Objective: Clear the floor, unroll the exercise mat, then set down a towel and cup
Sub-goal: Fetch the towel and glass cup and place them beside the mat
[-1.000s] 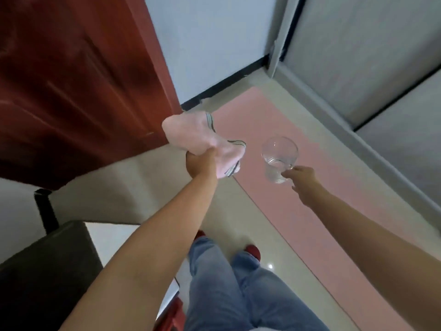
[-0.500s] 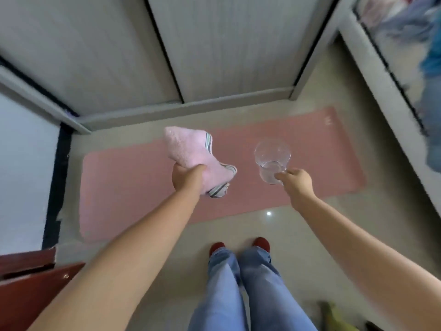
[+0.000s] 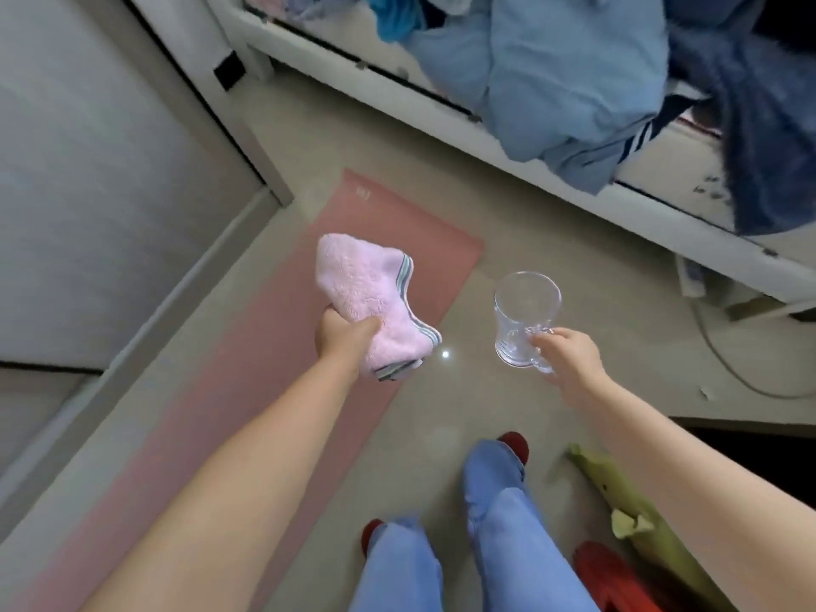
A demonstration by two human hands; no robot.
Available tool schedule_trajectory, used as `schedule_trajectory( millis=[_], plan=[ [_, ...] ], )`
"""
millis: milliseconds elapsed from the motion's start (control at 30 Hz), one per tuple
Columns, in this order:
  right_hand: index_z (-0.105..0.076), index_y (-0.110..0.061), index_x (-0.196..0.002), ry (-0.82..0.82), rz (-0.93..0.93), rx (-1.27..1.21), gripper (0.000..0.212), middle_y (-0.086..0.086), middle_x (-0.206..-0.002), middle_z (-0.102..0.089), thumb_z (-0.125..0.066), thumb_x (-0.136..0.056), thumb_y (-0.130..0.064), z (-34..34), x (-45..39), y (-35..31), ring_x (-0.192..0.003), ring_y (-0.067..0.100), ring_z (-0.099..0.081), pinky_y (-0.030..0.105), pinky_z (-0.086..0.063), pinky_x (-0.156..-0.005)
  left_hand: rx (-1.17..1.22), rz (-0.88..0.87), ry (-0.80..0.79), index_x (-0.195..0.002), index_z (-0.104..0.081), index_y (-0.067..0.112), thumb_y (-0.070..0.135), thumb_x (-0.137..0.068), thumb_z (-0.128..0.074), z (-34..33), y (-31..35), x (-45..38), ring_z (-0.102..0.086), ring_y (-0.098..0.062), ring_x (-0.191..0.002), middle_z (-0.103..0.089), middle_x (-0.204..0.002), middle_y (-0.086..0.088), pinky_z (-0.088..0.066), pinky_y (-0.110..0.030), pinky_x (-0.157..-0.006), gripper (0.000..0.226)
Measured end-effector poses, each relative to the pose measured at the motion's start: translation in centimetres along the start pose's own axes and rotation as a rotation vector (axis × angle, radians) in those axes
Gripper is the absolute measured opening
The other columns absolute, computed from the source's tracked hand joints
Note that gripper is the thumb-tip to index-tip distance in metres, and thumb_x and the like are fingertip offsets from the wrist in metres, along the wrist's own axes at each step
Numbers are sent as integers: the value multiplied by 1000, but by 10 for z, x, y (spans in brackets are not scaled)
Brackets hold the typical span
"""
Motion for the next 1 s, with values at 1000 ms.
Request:
schedule_trajectory(
  millis=[1000],
  plan=[
    [-44,-18,-60,421,-148,-500,25,10,-64,-31,-56,-76,-2,26,-500,291,-61,20,-33,28,-30,-60,-143,-210,-925,-98,-61,8,0,-53,-61,-533,-127,-329,-69,-10,-58,-69,-80,-3,-58,-21,-58,45]
  ],
)
Point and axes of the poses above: each hand's wrist, its own x-axis away from the middle knuckle, its own z-axis out of the back of the hand, y = z × x, the point moved 3 cm from there along -x, towards the middle knuckle
